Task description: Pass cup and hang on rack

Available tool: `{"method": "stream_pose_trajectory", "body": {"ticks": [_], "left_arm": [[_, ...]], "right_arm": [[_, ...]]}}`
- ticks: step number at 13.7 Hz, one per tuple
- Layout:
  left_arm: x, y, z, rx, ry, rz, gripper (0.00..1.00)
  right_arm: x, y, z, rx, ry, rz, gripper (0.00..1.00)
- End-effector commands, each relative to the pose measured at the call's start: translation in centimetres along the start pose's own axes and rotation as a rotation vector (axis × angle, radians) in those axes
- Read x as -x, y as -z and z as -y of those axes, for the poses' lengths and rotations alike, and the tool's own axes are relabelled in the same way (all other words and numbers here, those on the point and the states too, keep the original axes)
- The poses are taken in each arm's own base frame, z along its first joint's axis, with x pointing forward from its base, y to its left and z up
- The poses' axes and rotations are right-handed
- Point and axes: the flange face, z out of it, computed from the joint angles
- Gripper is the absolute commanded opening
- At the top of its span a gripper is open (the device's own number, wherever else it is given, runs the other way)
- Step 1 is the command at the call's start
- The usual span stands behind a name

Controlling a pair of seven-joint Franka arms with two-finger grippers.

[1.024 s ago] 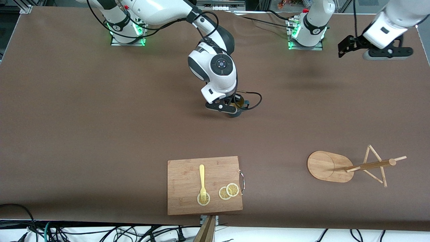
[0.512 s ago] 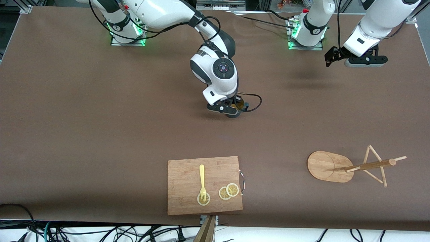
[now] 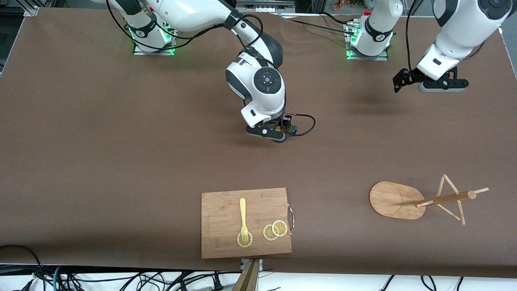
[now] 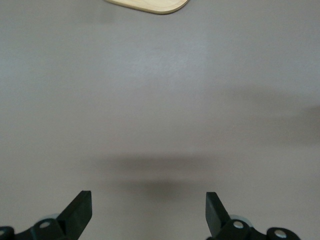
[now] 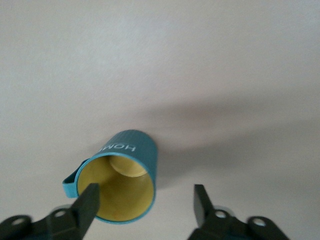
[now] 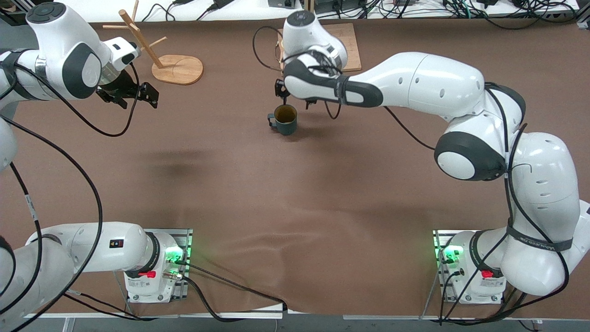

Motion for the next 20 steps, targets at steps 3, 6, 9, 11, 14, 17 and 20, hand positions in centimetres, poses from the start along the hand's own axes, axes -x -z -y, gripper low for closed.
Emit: {"method": "stream_pose_trajectory", "body": {"ticks": [3, 6, 9, 11, 14, 17, 20], "left_arm": [[-2.2, -6.5, 7.7, 0.295, -0.182, -0.086, 1.0], [-1.7, -10.9, 11.0, 0.43, -0.352, -0.174, 1.0], [-1.1, -15.6, 11.9, 0.527, -0.532, -0.306, 1.0], [-0.6, -18.1, 11.7, 0.559, -0.641, -0.367, 1.0], [0.4, -22.7, 10.4, 0.645, -0.79, -0.489, 1.0], [1.6, -27.6, 7.0, 0.769, -0.873, -0.57, 1.0], [2.6, -31.2, 2.3, 0.863, -0.945, -0.686, 1.0]], "right_arm": [[-5.9, 10.0, -7.0, 0.055, 0.117, 0.018, 1.0], [-9.8, 13.8, -12.6, 0.09, 0.244, 0.034, 1.0], [-12.9, 17.7, -17.8, 0.15, 0.287, -0.01, 1.0], [-14.4, 19.6, -20.9, 0.178, 0.311, -0.012, 1.0], [-16.5, 23.8, -27.1, 0.206, 0.406, -0.007, 1.0], [-18.9, 27.4, -35.0, 0.193, 0.482, 0.015, 1.0], [-20.1, 29.4, -41.2, 0.117, 0.39, 0.048, 1.0]]}}
